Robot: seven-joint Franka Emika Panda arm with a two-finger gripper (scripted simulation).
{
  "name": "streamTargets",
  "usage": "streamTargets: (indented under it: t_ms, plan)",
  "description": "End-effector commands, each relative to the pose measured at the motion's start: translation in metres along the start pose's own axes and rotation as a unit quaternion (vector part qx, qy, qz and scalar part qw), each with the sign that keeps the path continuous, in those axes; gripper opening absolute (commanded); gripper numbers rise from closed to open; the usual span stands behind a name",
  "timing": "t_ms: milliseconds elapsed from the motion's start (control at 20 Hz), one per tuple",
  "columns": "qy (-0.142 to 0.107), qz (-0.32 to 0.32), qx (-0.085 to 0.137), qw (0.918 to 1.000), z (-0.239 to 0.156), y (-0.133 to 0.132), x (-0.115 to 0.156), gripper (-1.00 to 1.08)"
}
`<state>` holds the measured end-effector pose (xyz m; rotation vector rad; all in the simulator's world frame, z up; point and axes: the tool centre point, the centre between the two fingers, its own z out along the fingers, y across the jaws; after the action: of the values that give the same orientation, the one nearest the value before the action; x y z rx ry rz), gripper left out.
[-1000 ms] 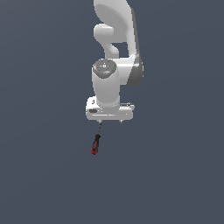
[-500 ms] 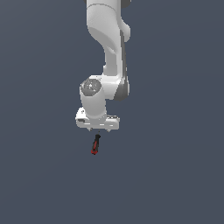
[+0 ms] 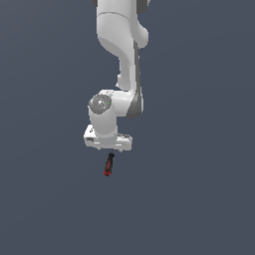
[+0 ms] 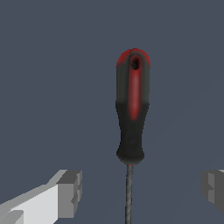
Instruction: Pick up the object and move it to a goal position.
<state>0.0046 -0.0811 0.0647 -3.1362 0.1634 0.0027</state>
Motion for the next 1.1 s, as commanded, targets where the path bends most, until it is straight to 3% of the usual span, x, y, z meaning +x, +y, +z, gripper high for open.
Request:
streamTargets:
  t_ms: [0, 700, 750, 1050]
  plan:
    - [0.0, 0.0, 0.0, 1.0, 0.004, 0.0, 0.0, 1.0]
    - [0.001, 0.0, 0.0, 1.0, 0.05, 0.001, 0.0, 1.0]
    - [0.001, 0.0, 0.0, 1.0, 0.05, 0.001, 0.0, -1.0]
    - [0.001, 0.0, 0.0, 1.0, 0.05, 0.001, 0.0, -1.0]
